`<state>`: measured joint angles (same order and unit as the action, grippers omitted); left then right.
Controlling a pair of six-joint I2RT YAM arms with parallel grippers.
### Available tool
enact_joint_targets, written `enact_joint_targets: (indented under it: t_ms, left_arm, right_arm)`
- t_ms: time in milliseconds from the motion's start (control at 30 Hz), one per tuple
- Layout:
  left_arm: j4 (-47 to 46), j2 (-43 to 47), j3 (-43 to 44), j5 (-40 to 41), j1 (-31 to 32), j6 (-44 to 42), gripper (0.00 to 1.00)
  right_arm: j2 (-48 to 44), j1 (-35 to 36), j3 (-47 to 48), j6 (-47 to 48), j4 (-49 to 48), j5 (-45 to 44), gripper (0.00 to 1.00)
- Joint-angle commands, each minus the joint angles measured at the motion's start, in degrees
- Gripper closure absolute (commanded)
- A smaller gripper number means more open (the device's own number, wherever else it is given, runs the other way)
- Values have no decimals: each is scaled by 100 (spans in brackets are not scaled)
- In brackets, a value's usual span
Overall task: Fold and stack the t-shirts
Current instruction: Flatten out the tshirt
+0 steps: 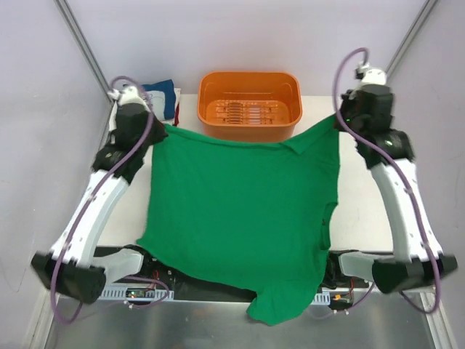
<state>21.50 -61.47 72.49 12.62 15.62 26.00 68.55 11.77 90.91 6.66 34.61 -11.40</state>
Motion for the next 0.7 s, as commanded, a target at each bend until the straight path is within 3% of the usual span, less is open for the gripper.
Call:
enact_joint_targets:
  t_ms: [0,200,300,667]
  left_arm:
    - [-514,-1195,-454,689,-111,-60,100]
    - [-612,-3454,45,-57,-542,72,100]
    - [-611,-3985,353,-462,-630,63,100]
    - [-655,-3618,-119,-480,-630,177,100]
  right_arm:
    - [865,-201,-504,-199,-807,-39,99]
    - [2582,-386,-285,-516,-807,603,99]
    - [3005,-377,-100,-551,-666,771,99]
    - [2075,-386,-1057,-920,-289,622,99]
